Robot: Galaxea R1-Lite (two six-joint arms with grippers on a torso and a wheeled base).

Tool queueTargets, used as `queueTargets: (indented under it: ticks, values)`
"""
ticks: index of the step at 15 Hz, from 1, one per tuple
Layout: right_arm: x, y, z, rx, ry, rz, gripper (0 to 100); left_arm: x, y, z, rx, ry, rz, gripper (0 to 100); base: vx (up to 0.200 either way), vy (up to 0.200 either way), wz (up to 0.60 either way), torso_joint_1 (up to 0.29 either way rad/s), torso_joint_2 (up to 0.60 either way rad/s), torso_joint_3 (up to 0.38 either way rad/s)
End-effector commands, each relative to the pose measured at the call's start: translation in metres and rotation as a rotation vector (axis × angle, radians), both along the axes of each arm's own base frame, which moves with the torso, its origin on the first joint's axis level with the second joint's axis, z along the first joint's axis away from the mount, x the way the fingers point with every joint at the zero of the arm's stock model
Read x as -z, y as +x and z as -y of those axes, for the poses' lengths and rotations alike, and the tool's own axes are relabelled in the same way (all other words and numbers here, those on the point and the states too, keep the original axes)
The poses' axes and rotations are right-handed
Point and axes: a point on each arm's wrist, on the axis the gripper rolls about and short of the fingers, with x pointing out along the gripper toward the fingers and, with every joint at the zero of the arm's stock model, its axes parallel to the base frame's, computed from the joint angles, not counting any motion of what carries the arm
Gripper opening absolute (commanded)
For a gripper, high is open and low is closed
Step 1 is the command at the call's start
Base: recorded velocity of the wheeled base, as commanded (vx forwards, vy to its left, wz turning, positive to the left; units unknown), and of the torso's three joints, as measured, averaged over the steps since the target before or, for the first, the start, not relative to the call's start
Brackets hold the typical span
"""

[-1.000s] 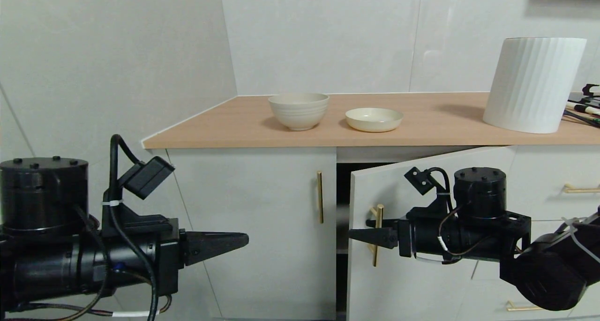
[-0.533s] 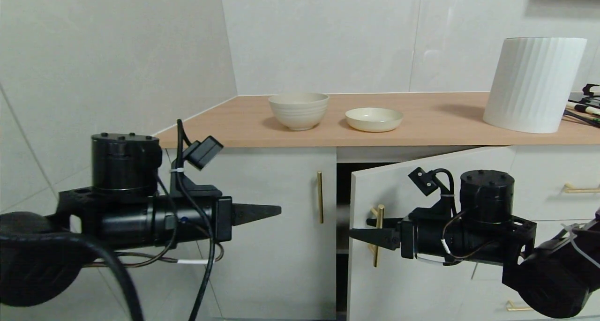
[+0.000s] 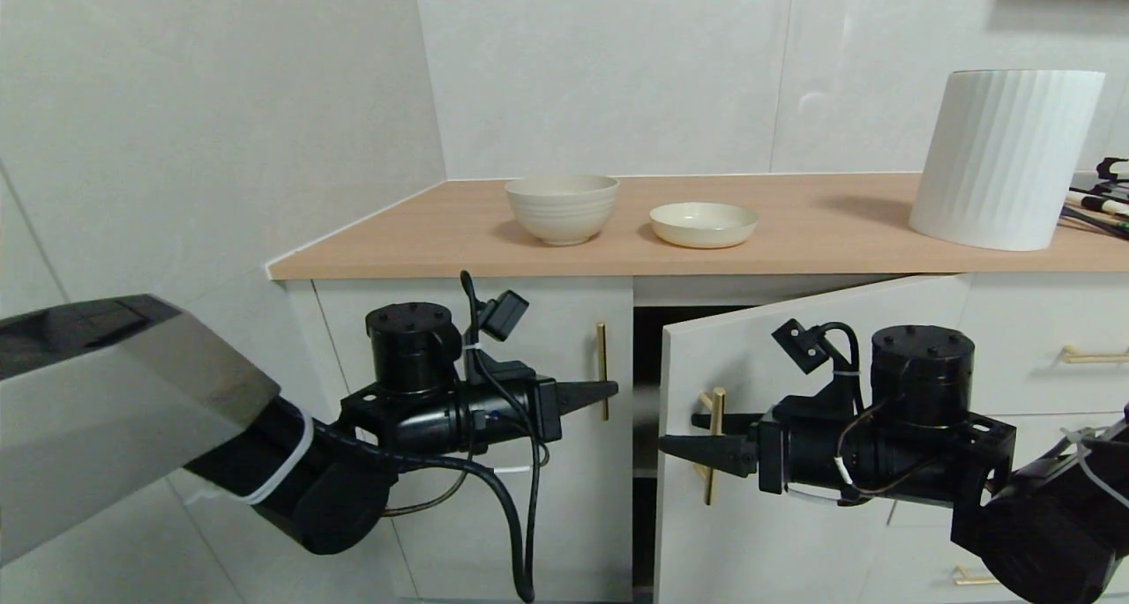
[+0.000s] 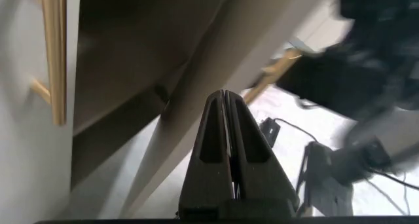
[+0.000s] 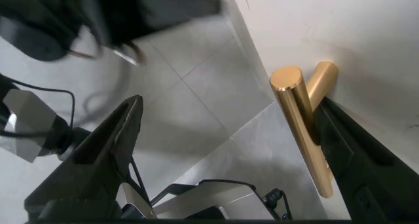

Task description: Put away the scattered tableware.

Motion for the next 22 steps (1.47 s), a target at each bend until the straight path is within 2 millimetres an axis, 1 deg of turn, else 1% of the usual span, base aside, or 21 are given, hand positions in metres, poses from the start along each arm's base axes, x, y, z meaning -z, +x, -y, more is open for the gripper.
queueTargets:
  ticks: [1,2,3,4,8,10,12,14,18,21,22]
  values:
    - [0.002,-0.001,-0.001,-0.005,-0.005,-0.010,100,0.030,0.006,0.013,0.008,0.025,-0.054,0,0.000,0.000,0.00,0.000,0.00,0.000]
    - [0.002,-0.001,-0.002,-0.008,-0.006,-0.011,100,0.031,0.006,0.015,0.010,0.023,-0.050,0,0.000,0.000,0.00,0.000,0.00,0.000]
    - [0.003,-0.003,-0.004,-0.016,-0.007,-0.013,100,0.038,0.010,0.028,0.034,0.005,-0.024,0,0.000,0.000,0.00,0.000,0.00,0.000]
    - [0.004,-0.004,-0.004,-0.018,-0.009,-0.019,100,0.042,0.015,0.035,0.040,0.000,-0.023,0,0.000,0.000,0.00,0.000,0.00,0.000]
    - [0.006,-0.004,-0.005,-0.020,-0.012,-0.021,100,0.052,0.022,0.050,0.017,-0.003,-0.002,0,0.000,0.000,0.00,0.000,0.00,0.000]
    - [0.006,-0.004,-0.005,-0.022,-0.012,-0.022,100,0.047,0.030,0.055,0.009,-0.020,0.028,0,0.000,0.000,0.00,0.000,0.00,0.000]
    - [0.006,-0.004,-0.005,-0.020,-0.012,-0.021,100,0.047,0.033,0.059,0.015,-0.027,0.039,0,0.000,0.000,0.00,0.000,0.00,0.000]
    - [0.006,-0.003,-0.005,-0.019,-0.012,-0.021,100,0.051,0.030,0.069,0.037,-0.026,0.041,0,0.000,0.000,0.00,0.000,0.00,0.000]
    - [0.006,-0.002,-0.003,-0.009,-0.018,-0.012,100,0.046,0.035,0.080,0.054,-0.042,0.066,0,0.000,0.000,0.00,0.000,0.00,0.000]
    - [0.006,-0.002,0.007,0.024,-0.029,0.004,100,0.048,0.032,0.085,0.066,-0.042,0.064,0,0.000,0.000,0.00,0.000,0.00,0.000]
    - [0.003,-0.002,0.015,0.065,-0.043,0.034,100,0.048,0.031,0.087,0.072,-0.043,0.065,0,0.000,0.000,0.00,0.000,0.00,0.000]
